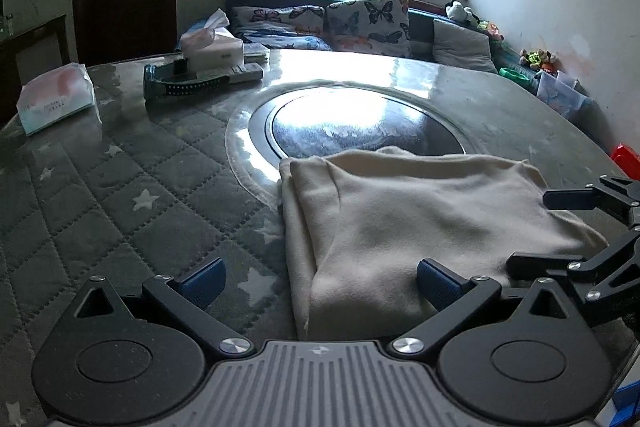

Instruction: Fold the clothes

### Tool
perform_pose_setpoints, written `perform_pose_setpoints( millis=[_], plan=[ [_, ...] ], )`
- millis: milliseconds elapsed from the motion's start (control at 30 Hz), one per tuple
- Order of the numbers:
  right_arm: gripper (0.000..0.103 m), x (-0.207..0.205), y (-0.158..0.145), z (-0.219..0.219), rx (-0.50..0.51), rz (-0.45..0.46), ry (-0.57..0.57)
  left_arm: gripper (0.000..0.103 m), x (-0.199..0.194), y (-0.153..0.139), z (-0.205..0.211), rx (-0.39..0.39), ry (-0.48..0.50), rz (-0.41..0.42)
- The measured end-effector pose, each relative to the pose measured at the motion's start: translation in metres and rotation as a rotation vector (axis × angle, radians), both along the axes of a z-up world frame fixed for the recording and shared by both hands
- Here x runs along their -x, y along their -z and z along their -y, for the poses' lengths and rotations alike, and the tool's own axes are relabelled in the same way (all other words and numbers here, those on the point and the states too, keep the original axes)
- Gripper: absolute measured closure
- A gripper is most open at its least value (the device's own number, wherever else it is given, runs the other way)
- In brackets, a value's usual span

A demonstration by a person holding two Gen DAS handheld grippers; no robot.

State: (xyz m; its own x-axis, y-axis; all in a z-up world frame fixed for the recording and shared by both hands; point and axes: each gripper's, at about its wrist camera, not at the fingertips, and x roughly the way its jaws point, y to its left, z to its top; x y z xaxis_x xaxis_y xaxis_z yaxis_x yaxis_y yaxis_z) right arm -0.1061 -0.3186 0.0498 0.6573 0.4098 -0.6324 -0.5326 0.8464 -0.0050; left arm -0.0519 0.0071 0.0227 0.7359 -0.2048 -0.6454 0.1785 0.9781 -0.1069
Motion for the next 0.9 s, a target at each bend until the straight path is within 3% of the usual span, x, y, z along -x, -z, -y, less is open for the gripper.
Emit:
perform_pose_setpoints(
  millis=[200, 500, 900],
  plan=[
    [0.000, 0.000, -0.008, 0.016, 0.016, 0.049, 0.063, 0.000, -0.004, -0.006, -0.005, 0.010, -0.034, 0.015],
    [0.000, -0.005, -0.001, 0.028, 0.045, 0.024, 0.078, 0.000, -0.010, 0.006, -0.011, 0.011, -0.062, -0.026],
    [0.000, 0.010, -0.021, -0.030, 0.092, 0.067, -0.185, 0.000, -0.009, 0.009, -0.024, 0.019, -0.086, -0.040]
  ],
)
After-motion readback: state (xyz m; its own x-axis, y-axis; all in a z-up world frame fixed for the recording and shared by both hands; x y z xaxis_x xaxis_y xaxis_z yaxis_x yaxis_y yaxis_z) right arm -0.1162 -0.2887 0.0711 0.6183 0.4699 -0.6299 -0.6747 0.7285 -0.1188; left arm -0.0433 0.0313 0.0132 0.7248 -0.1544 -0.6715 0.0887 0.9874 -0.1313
